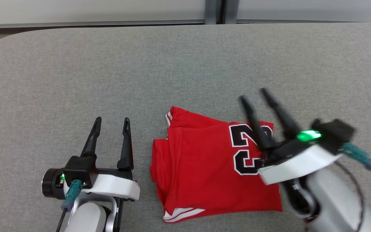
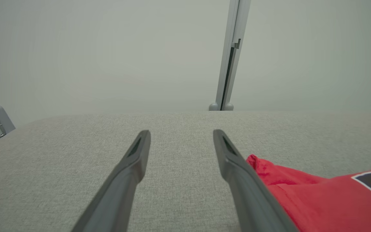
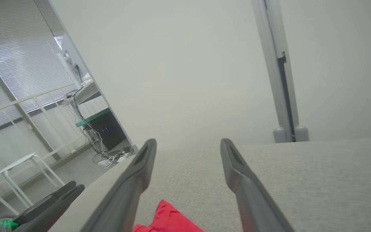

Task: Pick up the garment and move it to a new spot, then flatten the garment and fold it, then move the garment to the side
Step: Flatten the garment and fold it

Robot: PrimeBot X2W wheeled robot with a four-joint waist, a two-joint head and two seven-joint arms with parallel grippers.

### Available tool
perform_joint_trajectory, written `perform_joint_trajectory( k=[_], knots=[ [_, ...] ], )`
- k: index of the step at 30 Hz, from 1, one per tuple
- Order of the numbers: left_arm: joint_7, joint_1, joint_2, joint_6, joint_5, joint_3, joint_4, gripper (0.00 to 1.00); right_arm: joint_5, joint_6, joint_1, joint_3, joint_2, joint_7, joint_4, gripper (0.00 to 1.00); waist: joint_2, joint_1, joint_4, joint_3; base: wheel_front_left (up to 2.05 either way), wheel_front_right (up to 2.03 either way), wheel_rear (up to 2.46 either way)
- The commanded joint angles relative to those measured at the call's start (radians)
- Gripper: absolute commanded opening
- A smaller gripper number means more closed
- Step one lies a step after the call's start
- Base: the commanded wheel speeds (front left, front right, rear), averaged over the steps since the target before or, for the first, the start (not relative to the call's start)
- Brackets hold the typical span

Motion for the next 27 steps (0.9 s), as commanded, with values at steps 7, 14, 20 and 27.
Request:
perform_joint_trajectory(
  k=[7, 14, 20, 27],
  knots=[
    [-0.004, 0.014, 0.023, -0.001, 0.006, 0.019, -0.005, 1.0, -0.108, 0.0, 0.133, -0.281, -0.104, -0.013, -0.037, 1.0, 0.0, -0.0001, -0.031, -0.017, 0.0, 0.0, 0.0],
    [-0.001, 0.05, 0.049, 0.008, 0.0, 0.033, -0.014, 1.0, -0.196, 0.0, 0.291, -0.46, -0.143, 0.054, -0.103, 1.0, 0.0, -0.0001, -0.058, -0.044, 0.0, 0.0, 0.0],
    [0.015, 0.119, 0.076, 0.008, -0.015, 0.042, -0.026, 1.0, -0.249, 0.0, 0.399, -0.507, -0.128, 0.119, -0.163, 1.0, 0.0, -0.0001, -0.076, -0.111, 0.0, 0.0, 0.0],
    [0.03, 0.195, 0.097, 0.012, -0.031, 0.046, -0.035, 1.0, -0.274, 0.0, 0.473, -0.523, -0.109, 0.172, -0.199, 1.0, 0.0, -0.0001, -0.08, -0.198, 0.0, 0.0, 0.0]
  ],
)
